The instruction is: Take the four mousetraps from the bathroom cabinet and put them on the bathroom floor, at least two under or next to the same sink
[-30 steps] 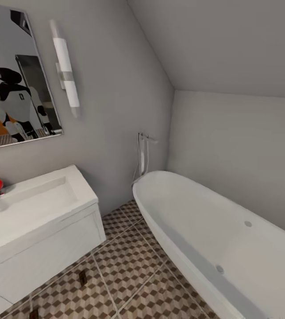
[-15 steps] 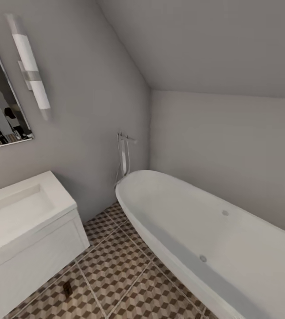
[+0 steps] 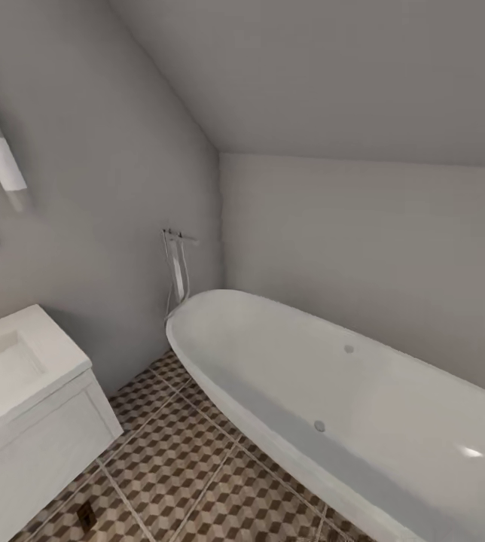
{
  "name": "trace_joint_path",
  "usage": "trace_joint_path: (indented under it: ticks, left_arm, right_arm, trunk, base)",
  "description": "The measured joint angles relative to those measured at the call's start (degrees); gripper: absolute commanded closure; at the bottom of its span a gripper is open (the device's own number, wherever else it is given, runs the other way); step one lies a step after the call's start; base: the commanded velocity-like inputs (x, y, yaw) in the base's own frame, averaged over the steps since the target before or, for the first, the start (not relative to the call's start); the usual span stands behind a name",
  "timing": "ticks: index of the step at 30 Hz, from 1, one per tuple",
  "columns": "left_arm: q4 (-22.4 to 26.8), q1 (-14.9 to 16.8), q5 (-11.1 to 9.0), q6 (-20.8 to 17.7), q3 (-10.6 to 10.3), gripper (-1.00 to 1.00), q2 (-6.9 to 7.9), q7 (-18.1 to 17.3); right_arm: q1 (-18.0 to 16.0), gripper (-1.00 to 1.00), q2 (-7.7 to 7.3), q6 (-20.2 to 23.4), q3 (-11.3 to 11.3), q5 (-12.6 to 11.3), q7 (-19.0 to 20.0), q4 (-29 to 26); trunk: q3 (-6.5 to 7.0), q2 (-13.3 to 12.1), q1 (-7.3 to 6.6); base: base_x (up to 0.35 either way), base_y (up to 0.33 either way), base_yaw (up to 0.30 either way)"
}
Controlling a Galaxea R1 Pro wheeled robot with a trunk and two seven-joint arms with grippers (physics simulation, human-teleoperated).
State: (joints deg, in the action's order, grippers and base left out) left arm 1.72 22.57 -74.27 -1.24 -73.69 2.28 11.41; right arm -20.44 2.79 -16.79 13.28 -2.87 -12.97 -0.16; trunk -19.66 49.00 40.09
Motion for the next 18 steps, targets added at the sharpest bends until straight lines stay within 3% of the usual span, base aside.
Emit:
trace_joint_path:
  ticks: [18]
  left_arm:
    - [0.11,0.00,-0.06,-0.03,0.00,-1.00,-0.56,-0.10]
  right_arm:
    - [0.10,-1.00,0.15,0.06,0.02,0.01,0.01,0.07]
  trunk:
    - [0.00,0.00,0.00]
  base:
    - [0.000,0.000,-0.288]
